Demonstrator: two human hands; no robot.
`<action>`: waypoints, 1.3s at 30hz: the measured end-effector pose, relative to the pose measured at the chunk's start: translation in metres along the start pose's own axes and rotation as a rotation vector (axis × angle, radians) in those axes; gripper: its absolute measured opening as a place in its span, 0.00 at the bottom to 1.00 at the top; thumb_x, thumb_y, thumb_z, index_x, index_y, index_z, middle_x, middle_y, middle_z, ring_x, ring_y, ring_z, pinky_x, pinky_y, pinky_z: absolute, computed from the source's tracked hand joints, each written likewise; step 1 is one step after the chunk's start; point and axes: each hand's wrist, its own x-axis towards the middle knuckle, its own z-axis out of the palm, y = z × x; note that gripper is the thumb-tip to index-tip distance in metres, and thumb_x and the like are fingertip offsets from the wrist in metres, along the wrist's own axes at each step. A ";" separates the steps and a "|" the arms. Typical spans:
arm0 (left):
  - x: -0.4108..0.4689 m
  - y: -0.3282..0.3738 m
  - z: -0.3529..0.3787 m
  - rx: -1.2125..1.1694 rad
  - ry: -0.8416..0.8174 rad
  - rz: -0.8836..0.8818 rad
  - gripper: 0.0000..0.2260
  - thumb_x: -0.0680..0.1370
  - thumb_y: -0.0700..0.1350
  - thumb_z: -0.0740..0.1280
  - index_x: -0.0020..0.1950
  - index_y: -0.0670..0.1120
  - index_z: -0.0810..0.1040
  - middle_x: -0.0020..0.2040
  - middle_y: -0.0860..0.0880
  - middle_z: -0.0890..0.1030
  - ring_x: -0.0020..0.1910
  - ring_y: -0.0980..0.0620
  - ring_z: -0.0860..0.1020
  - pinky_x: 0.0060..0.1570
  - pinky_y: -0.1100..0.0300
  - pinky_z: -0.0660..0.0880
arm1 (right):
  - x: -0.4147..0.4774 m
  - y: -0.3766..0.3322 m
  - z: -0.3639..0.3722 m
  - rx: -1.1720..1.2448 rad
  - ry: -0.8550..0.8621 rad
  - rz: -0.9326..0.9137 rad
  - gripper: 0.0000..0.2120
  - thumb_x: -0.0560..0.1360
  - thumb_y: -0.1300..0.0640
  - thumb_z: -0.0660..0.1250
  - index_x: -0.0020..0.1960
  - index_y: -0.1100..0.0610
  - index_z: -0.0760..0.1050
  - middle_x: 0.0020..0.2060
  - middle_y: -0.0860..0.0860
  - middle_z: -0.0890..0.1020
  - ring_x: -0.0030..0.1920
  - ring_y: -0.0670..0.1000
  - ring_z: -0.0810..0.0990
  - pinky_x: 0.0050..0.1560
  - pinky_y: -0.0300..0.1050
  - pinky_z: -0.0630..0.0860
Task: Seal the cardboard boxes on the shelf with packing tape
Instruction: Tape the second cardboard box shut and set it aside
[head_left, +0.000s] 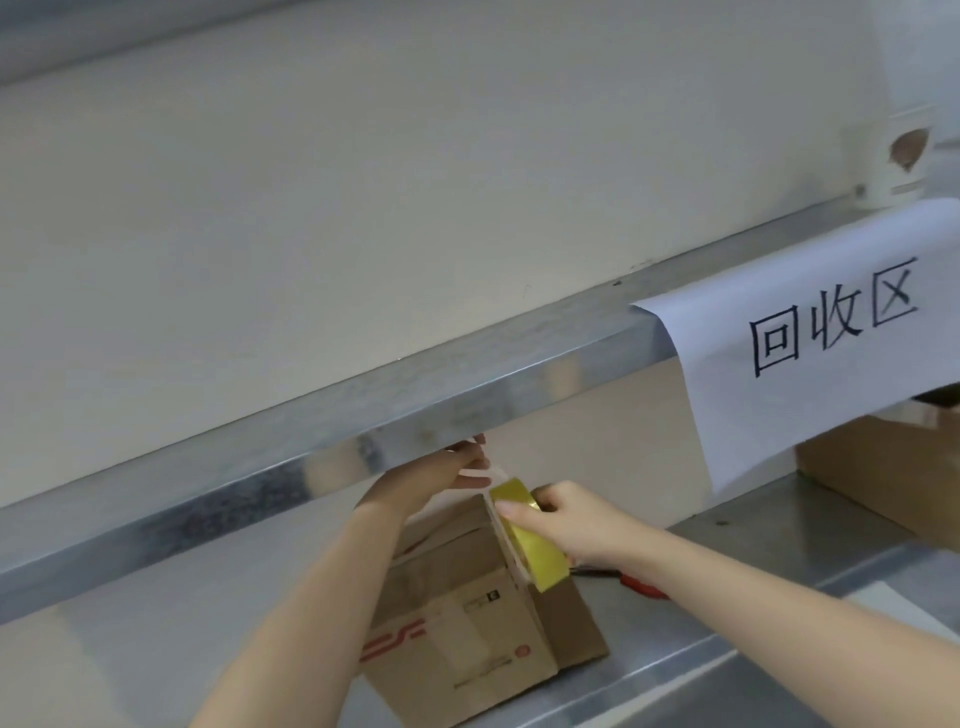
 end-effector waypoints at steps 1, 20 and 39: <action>0.001 0.002 0.001 0.003 -0.030 -0.004 0.09 0.81 0.34 0.58 0.44 0.41 0.73 0.43 0.45 0.75 0.45 0.49 0.78 0.43 0.58 0.82 | 0.000 -0.002 0.001 -0.007 0.018 0.004 0.24 0.71 0.33 0.64 0.41 0.55 0.72 0.34 0.54 0.71 0.35 0.50 0.73 0.38 0.43 0.66; 0.018 -0.009 0.021 0.232 0.273 0.068 0.08 0.73 0.38 0.73 0.40 0.49 0.77 0.37 0.50 0.79 0.49 0.45 0.79 0.60 0.50 0.75 | -0.020 -0.015 -0.021 -0.025 -0.048 0.303 0.16 0.75 0.44 0.68 0.39 0.56 0.74 0.35 0.50 0.78 0.35 0.46 0.76 0.31 0.38 0.66; 0.019 -0.012 -0.003 0.219 -0.023 -0.128 0.15 0.82 0.52 0.59 0.47 0.42 0.77 0.40 0.45 0.83 0.36 0.52 0.82 0.39 0.62 0.80 | -0.046 -0.030 0.004 0.171 -0.230 0.286 0.21 0.84 0.49 0.53 0.45 0.66 0.70 0.23 0.53 0.76 0.20 0.48 0.75 0.24 0.41 0.74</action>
